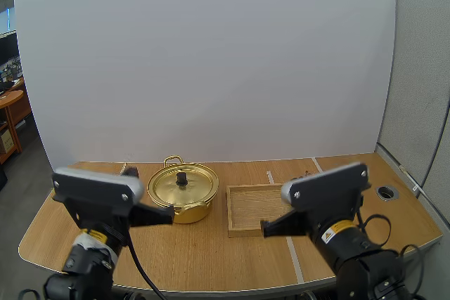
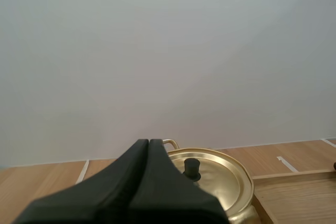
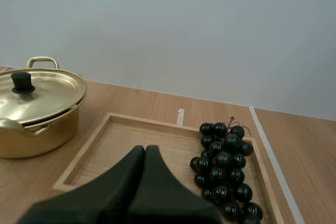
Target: Open the pot, put the pineapple inside, and close it
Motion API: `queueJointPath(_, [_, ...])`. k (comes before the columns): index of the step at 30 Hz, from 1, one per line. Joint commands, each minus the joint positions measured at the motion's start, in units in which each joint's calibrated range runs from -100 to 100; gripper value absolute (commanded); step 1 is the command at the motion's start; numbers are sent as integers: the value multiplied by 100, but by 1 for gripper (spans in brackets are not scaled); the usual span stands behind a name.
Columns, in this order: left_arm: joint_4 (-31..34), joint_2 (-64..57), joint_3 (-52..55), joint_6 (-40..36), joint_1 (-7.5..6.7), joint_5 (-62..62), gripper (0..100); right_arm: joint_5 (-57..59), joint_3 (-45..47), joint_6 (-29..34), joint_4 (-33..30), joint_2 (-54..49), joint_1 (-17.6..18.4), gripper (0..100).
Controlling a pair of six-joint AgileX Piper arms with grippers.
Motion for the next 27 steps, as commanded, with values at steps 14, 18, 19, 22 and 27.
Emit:
queueJointPath(14, [-99,-20,20,193,53,2371,0,1176,45,-12,31,-354,-79,0])
queueJointPath(18, [-99,-20,20,193,111,2414,0,1176,45,93,31,-354,-164,0])
queueJointPath(19, [-99,-20,20,193,111,2433,0,1176,45,105,31,-354,-169,0])
queueJointPath(22, [-99,-20,20,193,118,2434,0,1227,45,105,31,-354,-169,0])
queueJointPath(27, [-99,-20,20,169,174,2456,0,1286,45,105,20,-354,-179,0])
